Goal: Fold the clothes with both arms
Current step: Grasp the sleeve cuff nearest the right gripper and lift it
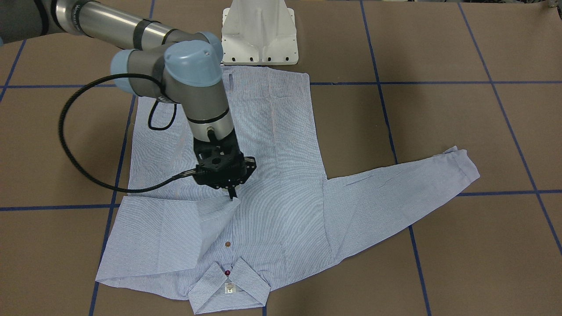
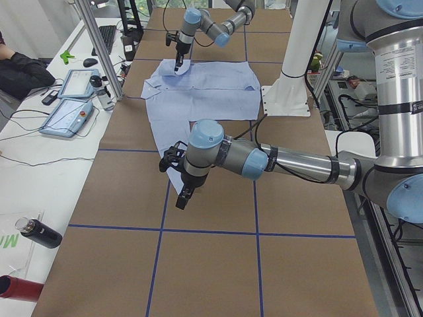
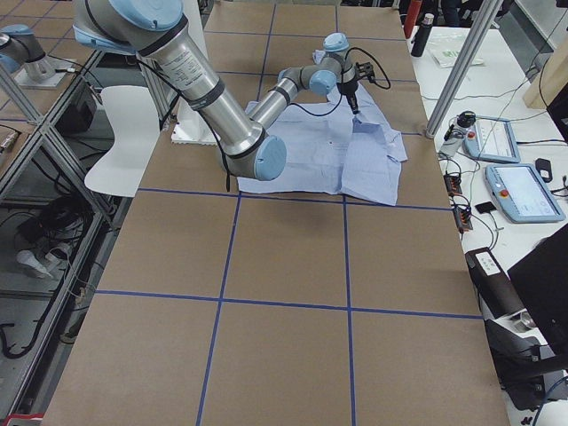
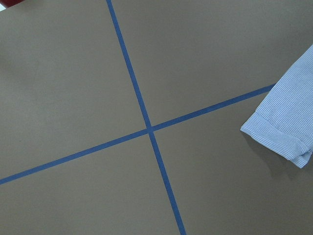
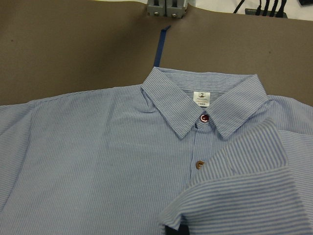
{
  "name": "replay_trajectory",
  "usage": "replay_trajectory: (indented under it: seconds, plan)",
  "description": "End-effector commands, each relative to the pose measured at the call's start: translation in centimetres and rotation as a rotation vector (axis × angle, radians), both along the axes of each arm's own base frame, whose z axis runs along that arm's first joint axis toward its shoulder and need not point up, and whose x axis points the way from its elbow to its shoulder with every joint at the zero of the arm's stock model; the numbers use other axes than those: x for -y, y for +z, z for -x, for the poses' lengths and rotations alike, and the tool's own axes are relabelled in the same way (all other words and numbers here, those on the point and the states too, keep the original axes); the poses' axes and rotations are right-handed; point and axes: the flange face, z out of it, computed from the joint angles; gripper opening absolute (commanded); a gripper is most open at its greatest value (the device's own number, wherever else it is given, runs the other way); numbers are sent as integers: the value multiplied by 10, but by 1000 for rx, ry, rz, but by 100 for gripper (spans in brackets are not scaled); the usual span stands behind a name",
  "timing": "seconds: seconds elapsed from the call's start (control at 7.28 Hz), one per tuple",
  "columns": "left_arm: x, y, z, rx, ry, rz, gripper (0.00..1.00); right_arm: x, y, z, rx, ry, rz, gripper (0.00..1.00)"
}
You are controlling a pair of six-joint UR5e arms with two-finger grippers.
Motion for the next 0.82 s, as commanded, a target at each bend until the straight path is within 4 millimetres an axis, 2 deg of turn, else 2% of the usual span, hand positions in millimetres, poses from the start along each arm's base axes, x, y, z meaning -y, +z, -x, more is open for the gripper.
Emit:
replay_trajectory:
  seconds: [0.0, 0.14, 0.27, 0.41, 0.69]
  plan:
    - [0, 2, 0, 0, 1, 4, 100, -16, -33, 102, -86, 56, -16, 21]
    - [0, 2, 0, 0, 1, 4, 100, -20, -42, 131, -102, 83, 17, 99]
    - [0, 2, 0, 0, 1, 5, 100, -23, -59, 141, -104, 111, -13, 100]
    - [1, 2, 0, 0, 1, 4, 100, -23, -73, 142, -94, 111, -17, 100]
    - [0, 3, 0, -1, 1, 7, 100, -19, -71, 140, -93, 104, -17, 100]
